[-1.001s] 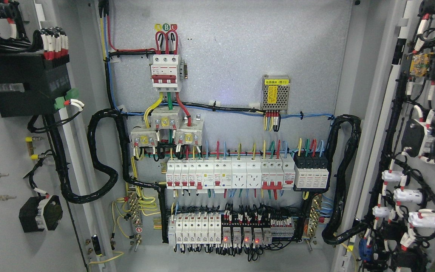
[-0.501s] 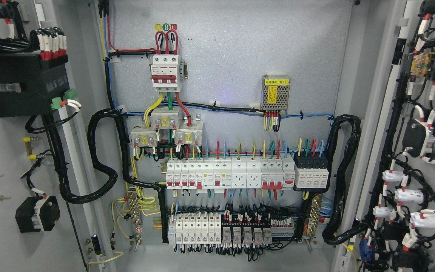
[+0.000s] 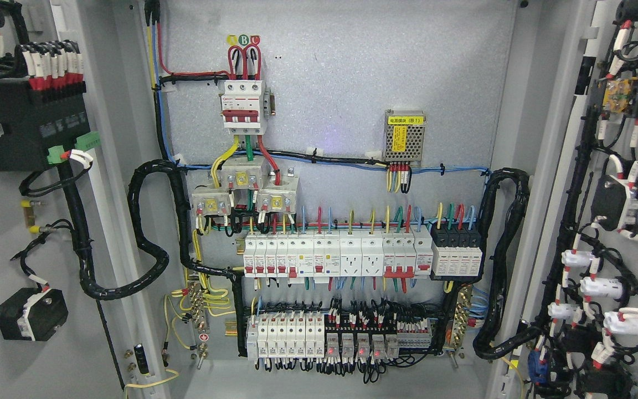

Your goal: Open door with both hands

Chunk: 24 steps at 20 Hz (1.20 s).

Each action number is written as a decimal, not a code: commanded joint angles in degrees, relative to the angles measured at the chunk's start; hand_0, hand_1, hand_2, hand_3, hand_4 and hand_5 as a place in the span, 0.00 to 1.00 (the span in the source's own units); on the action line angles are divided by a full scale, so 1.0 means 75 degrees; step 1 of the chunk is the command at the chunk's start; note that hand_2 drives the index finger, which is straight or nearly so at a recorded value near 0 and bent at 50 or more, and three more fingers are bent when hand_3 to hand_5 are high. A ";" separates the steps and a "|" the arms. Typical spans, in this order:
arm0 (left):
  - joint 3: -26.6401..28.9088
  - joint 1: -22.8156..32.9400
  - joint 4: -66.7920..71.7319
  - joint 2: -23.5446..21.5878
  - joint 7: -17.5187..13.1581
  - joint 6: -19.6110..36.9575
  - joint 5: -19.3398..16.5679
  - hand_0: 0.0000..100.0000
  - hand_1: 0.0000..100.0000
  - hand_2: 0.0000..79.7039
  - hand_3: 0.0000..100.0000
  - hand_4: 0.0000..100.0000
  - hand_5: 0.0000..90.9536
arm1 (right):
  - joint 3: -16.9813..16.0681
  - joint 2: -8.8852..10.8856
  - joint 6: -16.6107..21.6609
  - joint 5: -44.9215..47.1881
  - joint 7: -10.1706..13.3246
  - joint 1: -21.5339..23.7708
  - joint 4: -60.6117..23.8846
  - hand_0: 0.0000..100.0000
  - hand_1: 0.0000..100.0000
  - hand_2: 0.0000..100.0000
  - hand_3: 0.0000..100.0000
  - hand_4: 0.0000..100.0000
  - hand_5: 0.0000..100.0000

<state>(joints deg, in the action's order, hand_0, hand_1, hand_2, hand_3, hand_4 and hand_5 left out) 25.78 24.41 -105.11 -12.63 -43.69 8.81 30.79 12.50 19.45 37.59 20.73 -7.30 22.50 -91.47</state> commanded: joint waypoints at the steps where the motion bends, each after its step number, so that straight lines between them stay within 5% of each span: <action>1: 0.1167 -0.0605 0.1216 -0.0847 -0.0128 -0.0120 0.0640 0.30 0.00 0.03 0.03 0.04 0.00 | -0.0038 0.0511 -0.0043 0.0480 0.0013 0.0058 -0.0285 0.22 0.00 0.00 0.00 0.00 0.00; 7: 0.1495 -0.0840 0.2037 -0.1749 -0.0480 -0.0179 0.1625 0.30 0.00 0.03 0.03 0.04 0.00 | -0.0073 0.0688 -0.0044 0.0611 0.0001 0.0105 -0.0273 0.22 0.00 0.00 0.00 0.00 0.00; 9: 0.1601 -0.0840 0.2236 -0.1925 -0.0689 -0.0202 0.1777 0.30 0.00 0.03 0.03 0.04 0.00 | -0.0085 0.0932 -0.0032 0.0622 0.0001 0.0117 -0.0273 0.22 0.00 0.00 0.00 0.00 0.00; 12: 0.1613 -0.0933 0.2622 -0.1996 -0.1112 -0.0202 0.1872 0.30 0.00 0.03 0.03 0.04 0.00 | -0.0073 0.1074 -0.0032 0.0996 -0.0022 0.0210 -0.0285 0.22 0.00 0.00 0.00 0.00 0.00; 24: 0.1297 -0.2702 0.4897 -0.2852 -0.1288 -0.0471 0.1860 0.30 0.00 0.03 0.03 0.04 0.00 | -0.0389 0.1519 -0.0008 0.1408 -0.0034 0.0316 -0.0215 0.22 0.00 0.00 0.00 0.00 0.00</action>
<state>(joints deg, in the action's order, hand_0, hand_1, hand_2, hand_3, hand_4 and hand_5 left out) 35.59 9.74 -81.51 -28.26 -52.96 6.13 44.42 10.98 27.42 37.47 30.26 -7.23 24.38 -93.10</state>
